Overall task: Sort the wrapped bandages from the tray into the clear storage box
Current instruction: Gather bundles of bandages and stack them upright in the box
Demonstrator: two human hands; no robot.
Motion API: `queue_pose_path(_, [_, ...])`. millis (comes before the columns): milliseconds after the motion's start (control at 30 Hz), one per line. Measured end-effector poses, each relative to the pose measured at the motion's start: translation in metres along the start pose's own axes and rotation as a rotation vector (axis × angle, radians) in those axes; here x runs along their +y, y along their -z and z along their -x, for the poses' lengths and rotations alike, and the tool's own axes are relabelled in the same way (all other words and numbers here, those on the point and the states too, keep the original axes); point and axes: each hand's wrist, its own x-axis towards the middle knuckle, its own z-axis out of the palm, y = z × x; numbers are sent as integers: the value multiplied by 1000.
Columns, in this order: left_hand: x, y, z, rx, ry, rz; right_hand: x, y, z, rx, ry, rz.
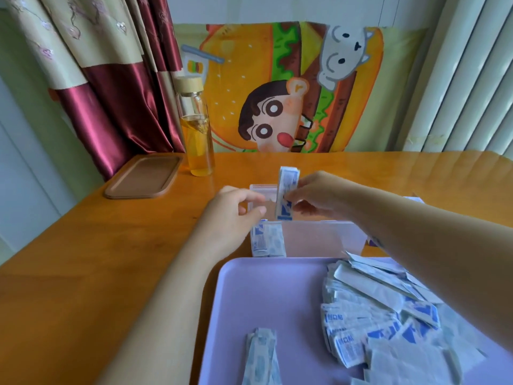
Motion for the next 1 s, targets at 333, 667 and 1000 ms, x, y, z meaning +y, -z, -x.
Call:
queue_pose_path(333, [-13,-1,-4,-91,33,-58,-4,-38,-31,-205,-122,473])
queue_pose_path(667, [-11,0,-4,-133,49,-42,4,-44,-45,-213,-69,657])
queue_pose_path(1000, [-8,2,-2,-153,51,-45,3,-42,-49,-172,101,931])
